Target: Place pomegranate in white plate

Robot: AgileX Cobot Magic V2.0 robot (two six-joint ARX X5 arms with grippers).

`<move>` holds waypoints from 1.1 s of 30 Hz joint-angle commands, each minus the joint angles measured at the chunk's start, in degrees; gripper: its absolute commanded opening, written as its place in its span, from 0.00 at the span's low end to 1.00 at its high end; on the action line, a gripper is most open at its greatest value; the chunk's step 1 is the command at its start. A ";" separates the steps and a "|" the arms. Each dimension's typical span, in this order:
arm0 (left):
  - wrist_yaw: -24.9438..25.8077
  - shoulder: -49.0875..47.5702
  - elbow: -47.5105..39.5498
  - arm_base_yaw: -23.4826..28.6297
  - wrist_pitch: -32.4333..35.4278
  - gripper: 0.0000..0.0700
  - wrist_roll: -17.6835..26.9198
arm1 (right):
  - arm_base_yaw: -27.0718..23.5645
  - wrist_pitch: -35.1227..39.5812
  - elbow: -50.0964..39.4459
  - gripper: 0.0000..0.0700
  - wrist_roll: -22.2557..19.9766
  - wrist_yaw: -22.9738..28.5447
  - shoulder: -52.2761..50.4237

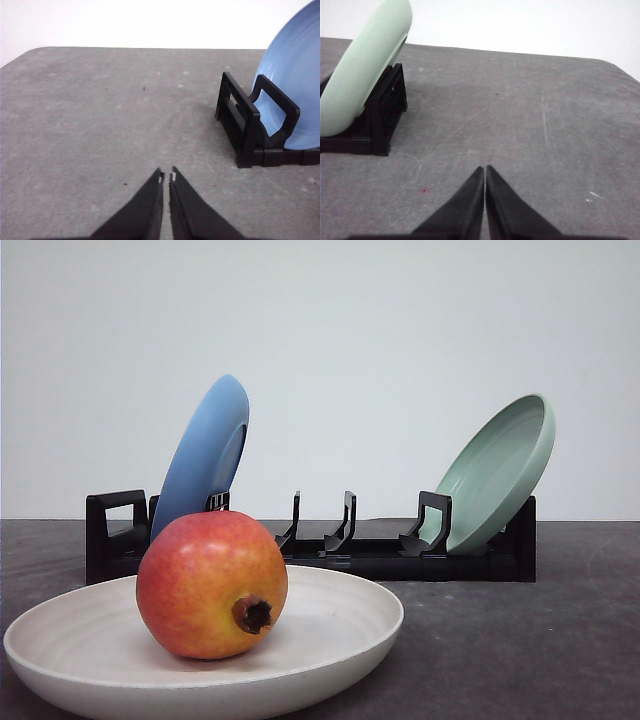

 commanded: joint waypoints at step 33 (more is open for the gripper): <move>0.07 -0.11 -0.68 0.00 0.07 0.00 0.48 | -0.09 0.50 -0.22 0.00 0.64 0.02 -0.13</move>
